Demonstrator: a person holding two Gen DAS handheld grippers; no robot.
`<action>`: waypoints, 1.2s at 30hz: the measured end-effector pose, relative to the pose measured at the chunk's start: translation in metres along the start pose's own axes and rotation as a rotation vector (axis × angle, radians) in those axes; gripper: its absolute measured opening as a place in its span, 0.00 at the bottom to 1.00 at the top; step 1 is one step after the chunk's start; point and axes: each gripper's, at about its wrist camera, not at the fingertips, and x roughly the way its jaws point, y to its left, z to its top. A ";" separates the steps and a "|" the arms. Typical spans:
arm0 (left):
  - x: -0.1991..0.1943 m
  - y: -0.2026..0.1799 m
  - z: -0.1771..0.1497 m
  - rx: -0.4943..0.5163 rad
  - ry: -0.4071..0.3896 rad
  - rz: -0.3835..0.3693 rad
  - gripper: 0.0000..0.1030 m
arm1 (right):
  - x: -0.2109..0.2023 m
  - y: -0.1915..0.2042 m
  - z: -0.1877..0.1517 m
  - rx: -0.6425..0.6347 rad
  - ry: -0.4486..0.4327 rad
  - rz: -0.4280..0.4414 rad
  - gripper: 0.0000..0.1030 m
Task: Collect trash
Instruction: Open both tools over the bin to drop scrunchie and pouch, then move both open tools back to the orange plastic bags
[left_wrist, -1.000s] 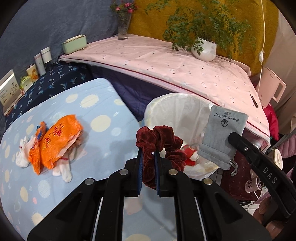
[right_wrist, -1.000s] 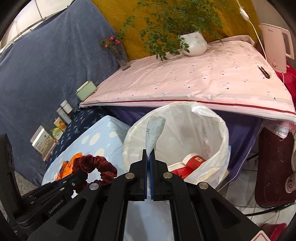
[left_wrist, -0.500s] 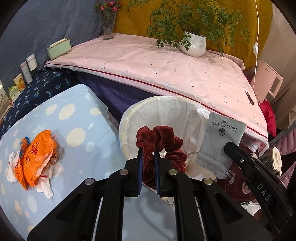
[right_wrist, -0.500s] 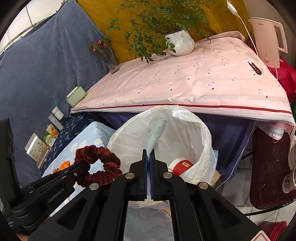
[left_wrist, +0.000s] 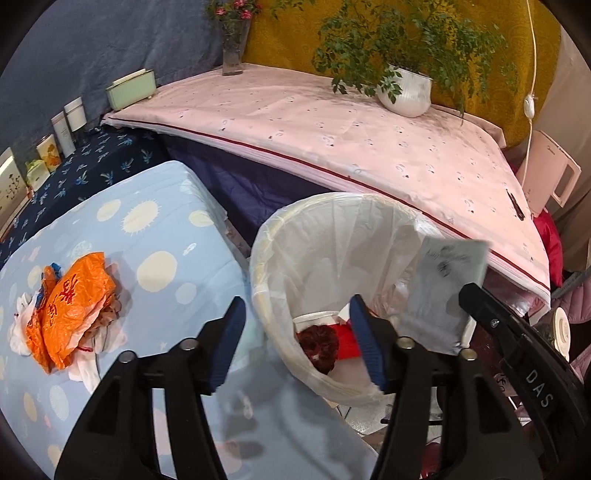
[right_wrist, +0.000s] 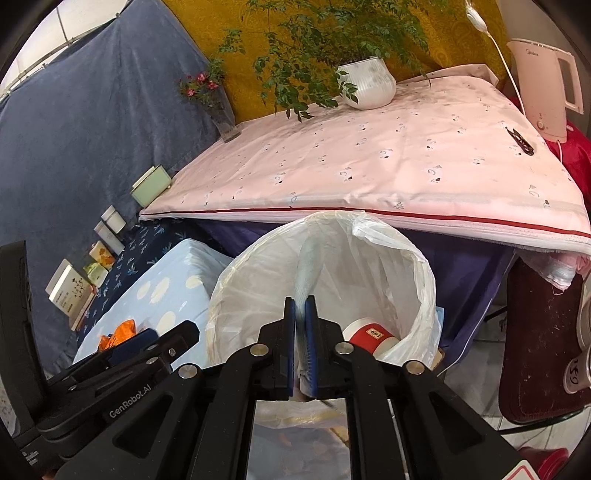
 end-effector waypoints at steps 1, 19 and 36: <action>0.000 0.002 -0.001 -0.006 0.001 0.004 0.56 | 0.000 0.002 0.000 -0.007 0.000 -0.002 0.10; -0.037 0.066 -0.038 -0.123 0.002 0.076 0.57 | -0.021 0.053 -0.022 -0.082 0.009 0.026 0.37; -0.088 0.191 -0.098 -0.316 0.002 0.227 0.67 | -0.032 0.159 -0.083 -0.251 0.101 0.143 0.47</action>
